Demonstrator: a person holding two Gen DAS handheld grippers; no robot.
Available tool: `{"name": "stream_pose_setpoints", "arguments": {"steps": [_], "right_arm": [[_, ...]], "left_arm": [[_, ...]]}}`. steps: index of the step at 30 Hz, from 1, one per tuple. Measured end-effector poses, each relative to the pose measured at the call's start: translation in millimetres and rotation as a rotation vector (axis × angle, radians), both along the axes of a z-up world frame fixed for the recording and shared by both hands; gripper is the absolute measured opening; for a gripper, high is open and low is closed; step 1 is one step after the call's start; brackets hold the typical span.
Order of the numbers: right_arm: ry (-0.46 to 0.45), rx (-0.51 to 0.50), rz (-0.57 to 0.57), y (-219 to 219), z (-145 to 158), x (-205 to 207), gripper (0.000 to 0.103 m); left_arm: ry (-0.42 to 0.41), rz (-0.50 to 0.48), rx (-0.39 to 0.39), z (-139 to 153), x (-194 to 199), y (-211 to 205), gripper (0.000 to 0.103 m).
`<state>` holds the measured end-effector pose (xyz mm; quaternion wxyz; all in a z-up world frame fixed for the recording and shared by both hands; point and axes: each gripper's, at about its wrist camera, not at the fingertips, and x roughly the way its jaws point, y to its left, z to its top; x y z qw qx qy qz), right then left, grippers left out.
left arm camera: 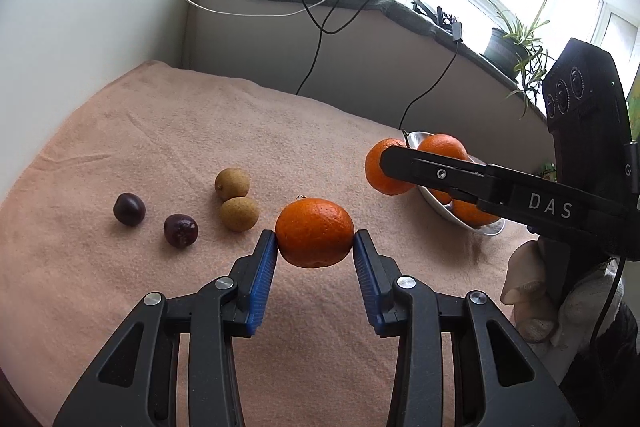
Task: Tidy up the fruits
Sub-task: 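Lift both mandarins and carry them over the plate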
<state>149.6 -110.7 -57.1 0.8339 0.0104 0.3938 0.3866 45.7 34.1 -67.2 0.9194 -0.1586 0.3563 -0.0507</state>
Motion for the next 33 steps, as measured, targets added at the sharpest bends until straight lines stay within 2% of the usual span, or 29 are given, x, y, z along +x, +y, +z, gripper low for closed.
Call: {"name": "stream_pose_setpoints", "arguments": {"steps": [14,23,33], "right_arm": [[-0.082,0.028,-0.148,-82.5,33.0,-2.6,0.037],[-0.094,0.027,-0.251,-135.8,40.6,7.2,0.037],[-0.087,0.018,-0.331,-174.8,37.5,24.9,0.037]], "left_arm": [[-0.037,-0.078,0.001,15.9,19.1,-37.2,0.038],[-0.058,-0.139,0.008,23.6,29.2,-66.2,0.038],[-0.050,-0.195,0.012,22.3,45.9,-94.2,0.038]]}}
